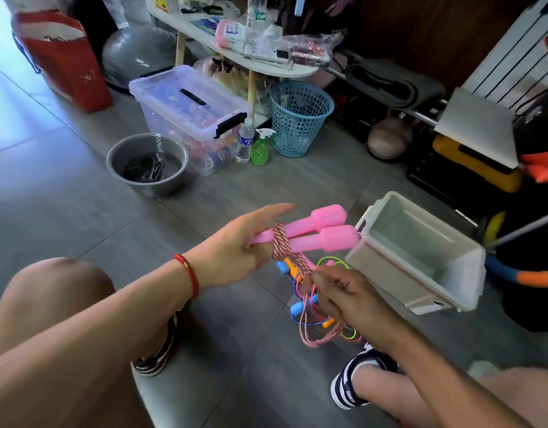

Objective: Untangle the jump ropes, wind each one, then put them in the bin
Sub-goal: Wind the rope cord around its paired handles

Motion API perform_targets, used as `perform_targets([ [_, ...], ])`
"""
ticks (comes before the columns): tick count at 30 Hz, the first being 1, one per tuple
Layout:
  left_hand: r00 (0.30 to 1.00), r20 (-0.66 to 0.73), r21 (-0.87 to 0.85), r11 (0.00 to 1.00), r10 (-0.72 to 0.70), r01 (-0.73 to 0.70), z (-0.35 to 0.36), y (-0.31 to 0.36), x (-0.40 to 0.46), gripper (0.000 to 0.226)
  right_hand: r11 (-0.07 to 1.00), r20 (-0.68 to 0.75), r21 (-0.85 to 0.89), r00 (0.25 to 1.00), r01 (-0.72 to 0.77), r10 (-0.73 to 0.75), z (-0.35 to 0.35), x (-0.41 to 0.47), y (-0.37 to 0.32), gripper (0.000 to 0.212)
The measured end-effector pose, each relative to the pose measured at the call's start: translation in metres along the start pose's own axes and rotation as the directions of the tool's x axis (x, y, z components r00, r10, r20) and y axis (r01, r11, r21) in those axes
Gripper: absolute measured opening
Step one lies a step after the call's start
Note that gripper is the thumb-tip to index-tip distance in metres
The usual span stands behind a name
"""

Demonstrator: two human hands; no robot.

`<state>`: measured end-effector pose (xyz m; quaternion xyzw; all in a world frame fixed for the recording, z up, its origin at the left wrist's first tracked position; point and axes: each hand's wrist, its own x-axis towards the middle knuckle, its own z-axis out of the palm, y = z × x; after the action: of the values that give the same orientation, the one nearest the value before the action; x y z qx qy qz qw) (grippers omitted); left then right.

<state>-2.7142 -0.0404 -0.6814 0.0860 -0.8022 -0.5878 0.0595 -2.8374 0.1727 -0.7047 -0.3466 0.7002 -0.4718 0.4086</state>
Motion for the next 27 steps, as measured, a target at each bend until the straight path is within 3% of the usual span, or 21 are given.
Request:
perform_targets([
  [2,0.998,-0.042,0.020,0.998,-0.056,0.057,0.000,-0.013,0.007,0.063,0.961,-0.060,-0.272,0.996,0.052,-0.071,0.007,-0.002,0.000,0.032],
  [4,0.997,-0.067,0.136,0.990,-0.036,0.045,0.004,-0.020,0.010,0.055,0.850,-0.140,-0.527,0.983,0.026,-0.116,0.011,0.000,-0.002,0.037],
  [7,0.993,-0.118,0.313,0.949,-0.007,0.044,0.014,-0.025,0.011,0.051,0.786,-0.191,-0.618,0.968,0.009,-0.161,0.017,0.003,0.000,0.038],
  [10,0.979,-0.198,0.446,0.894,0.051,0.044,0.029,-0.034,0.013,0.053,0.913,-0.284,-0.381,0.958,-0.147,0.036,0.021,0.006,-0.004,0.040],
  [11,0.977,-0.202,0.463,0.886,0.071,0.031,0.033,-0.037,0.013,0.052,0.911,-0.293,-0.371,0.954,-0.181,0.070,0.024,0.007,-0.006,0.043],
  [14,0.976,-0.170,0.540,0.841,0.134,-0.022,0.045,-0.038,0.013,0.047,0.887,-0.403,-0.423,0.915,-0.185,-0.001,0.031,0.010,-0.014,0.048],
  [16,0.964,-0.159,0.646,0.760,0.214,-0.063,0.051,-0.033,0.017,0.043,0.901,-0.431,-0.397,0.902,-0.174,-0.016,0.029,0.015,-0.022,0.047],
  [18,0.943,-0.125,0.780,0.618,0.307,-0.098,0.055,-0.026,0.020,0.045,0.976,-0.522,-0.156,0.852,-0.153,0.050,0.025,0.023,-0.027,0.053],
  [20,0.925,-0.100,0.829,0.545,0.367,-0.126,0.058,-0.016,0.021,0.051,0.992,-0.610,-0.018,0.787,-0.127,0.090,0.023,0.027,-0.033,0.058],
  [23,0.889,-0.176,0.791,0.599,0.423,-0.129,0.067,-0.004,0.021,0.057,0.996,-0.641,0.084,0.764,-0.022,0.071,0.019,0.027,-0.041,0.057],
  [27,0.867,-0.177,0.690,0.687,0.465,-0.228,0.074,-0.001,0.017,0.063,0.989,-0.528,0.143,0.848,0.031,0.050,0.003,0.029,-0.037,0.055],
])
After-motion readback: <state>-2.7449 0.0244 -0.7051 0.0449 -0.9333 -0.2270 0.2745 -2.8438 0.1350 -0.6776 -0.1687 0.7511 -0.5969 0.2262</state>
